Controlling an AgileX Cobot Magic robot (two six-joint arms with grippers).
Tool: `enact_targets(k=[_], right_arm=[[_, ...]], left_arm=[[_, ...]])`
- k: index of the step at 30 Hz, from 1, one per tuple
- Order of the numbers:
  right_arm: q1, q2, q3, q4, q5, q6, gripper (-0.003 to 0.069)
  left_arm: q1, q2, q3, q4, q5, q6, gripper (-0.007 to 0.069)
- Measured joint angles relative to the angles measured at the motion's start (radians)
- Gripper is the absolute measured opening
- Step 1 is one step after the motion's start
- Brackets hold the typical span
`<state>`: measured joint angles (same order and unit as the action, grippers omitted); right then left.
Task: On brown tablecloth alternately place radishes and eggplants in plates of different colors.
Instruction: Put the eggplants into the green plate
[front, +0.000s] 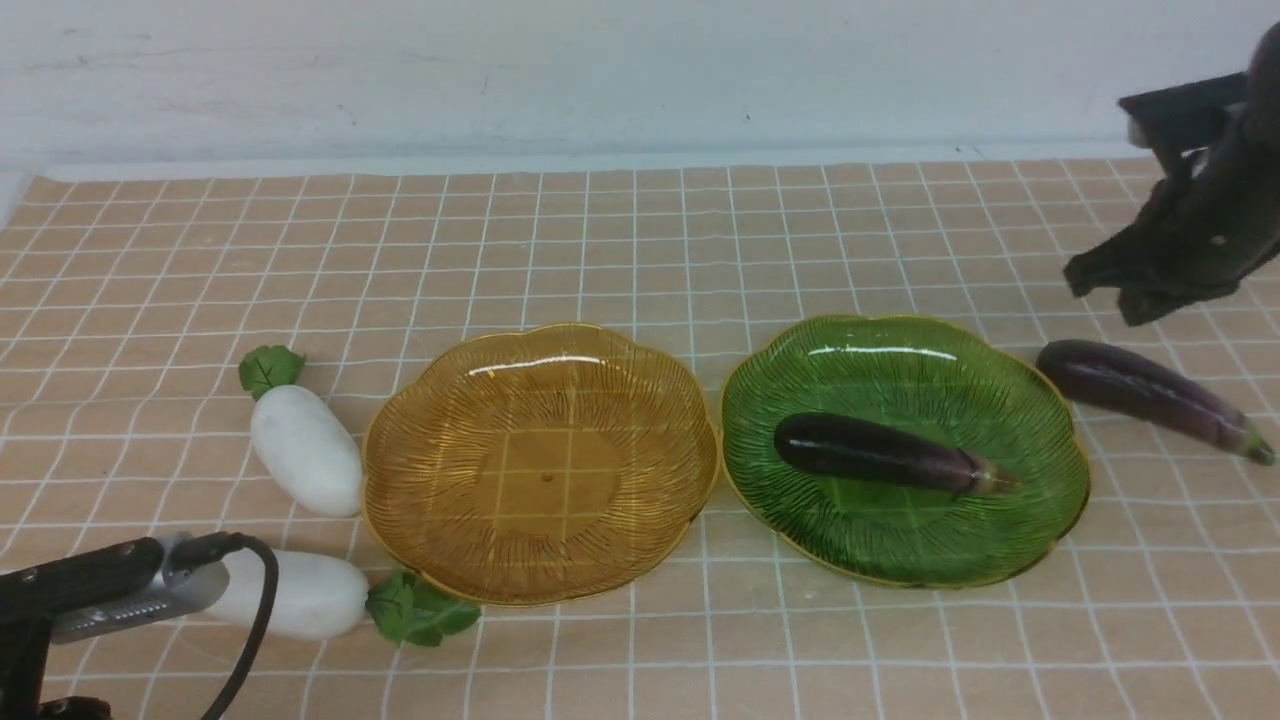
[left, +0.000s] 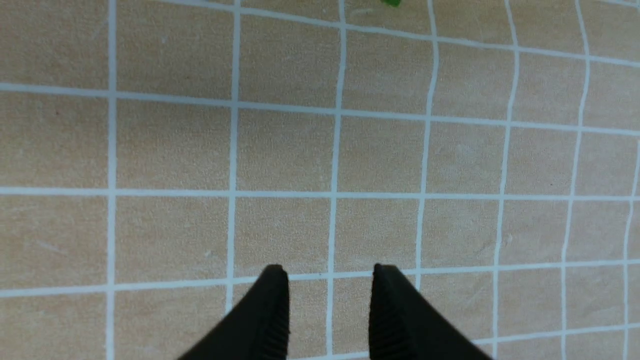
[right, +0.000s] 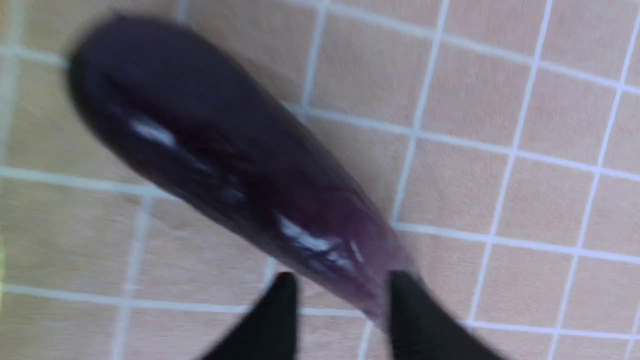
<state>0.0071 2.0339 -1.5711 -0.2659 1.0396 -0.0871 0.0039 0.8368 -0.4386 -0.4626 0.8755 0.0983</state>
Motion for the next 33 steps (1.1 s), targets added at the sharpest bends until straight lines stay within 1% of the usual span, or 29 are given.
enact_targets(k=[1, 2, 3, 4, 8, 10, 13, 16, 18, 20, 23, 24, 26, 28, 30, 32, 33], right_arm=[[0.000, 0.005, 0.000, -0.005, 0.001, 0.000, 0.0256], [0.000, 0.011, 0.000, -0.016, 0.001, 0.000, 0.0322], [0.000, 0.015, 0.000, -0.023, -0.002, 0.000, 0.0363], [0.000, 0.021, 0.000, -0.026, -0.005, 0.000, 0.0428], [0.000, 0.049, 0.000, -0.031, -0.030, -0.001, 0.0586], [0.000, 0.077, 0.000, -0.031, -0.044, -0.001, 0.0643], [0.000, 0.118, 0.000, -0.032, -0.058, -0.001, 0.0678], [0.000, 0.132, -0.009, -0.042, -0.065, 0.000, 0.0668], [0.000, 0.134, -0.011, -0.045, -0.065, 0.010, 0.0617], [0.002, 0.138, -0.021, -0.055, -0.044, 0.023, 0.0519], [0.003, 0.159, -0.085, -0.069, 0.059, 0.044, 0.0289], [0.003, 0.161, -0.106, -0.069, 0.080, 0.047, 0.0270], [0.003, 0.161, -0.185, -0.048, 0.156, 0.057, 0.0291], [0.001, 0.133, -0.239, 0.019, 0.163, 0.074, 0.0293], [0.001, 0.081, -0.245, 0.127, 0.165, 0.087, 0.0293], [0.006, -0.001, -0.219, 0.293, 0.174, 0.096, 0.0293], [0.022, -0.075, -0.163, 0.404, 0.179, 0.097, 0.0293]], left_arm=[[0.000, 0.000, 0.000, 0.000, 0.000, 0.000, 0.0218], [0.000, 0.000, 0.000, 0.000, -0.001, 0.000, 0.0218], [0.000, 0.000, 0.000, 0.000, -0.004, 0.000, 0.0218], [0.000, 0.000, 0.000, 0.000, -0.005, 0.000, 0.0218], [0.000, 0.000, 0.000, 0.000, -0.006, 0.000, 0.0218], [0.000, 0.000, 0.000, 0.000, -0.011, 0.000, 0.0218], [0.000, 0.000, 0.000, 0.000, -0.024, 0.000, 0.0218], [0.000, 0.000, 0.000, 0.000, -0.025, 0.000, 0.0218], [0.000, 0.000, 0.000, 0.000, -0.025, 0.000, 0.0218], [0.000, 0.000, 0.000, 0.000, -0.025, 0.000, 0.0218], [0.000, 0.000, 0.000, 0.000, -0.025, 0.000, 0.0218], [0.000, 0.000, 0.000, 0.000, -0.025, 0.000, 0.0218], [0.000, 0.000, 0.000, -0.001, -0.023, 0.000, 0.0218], [0.000, 0.000, 0.000, -0.001, -0.021, 0.000, 0.0218], [0.000, 0.000, 0.000, -0.001, -0.021, 0.000, 0.0218], [0.000, 0.000, 0.000, -0.001, -0.021, 0.001, 0.0218], [0.000, 0.000, 0.000, -0.001, -0.021, 0.001, 0.0218]])
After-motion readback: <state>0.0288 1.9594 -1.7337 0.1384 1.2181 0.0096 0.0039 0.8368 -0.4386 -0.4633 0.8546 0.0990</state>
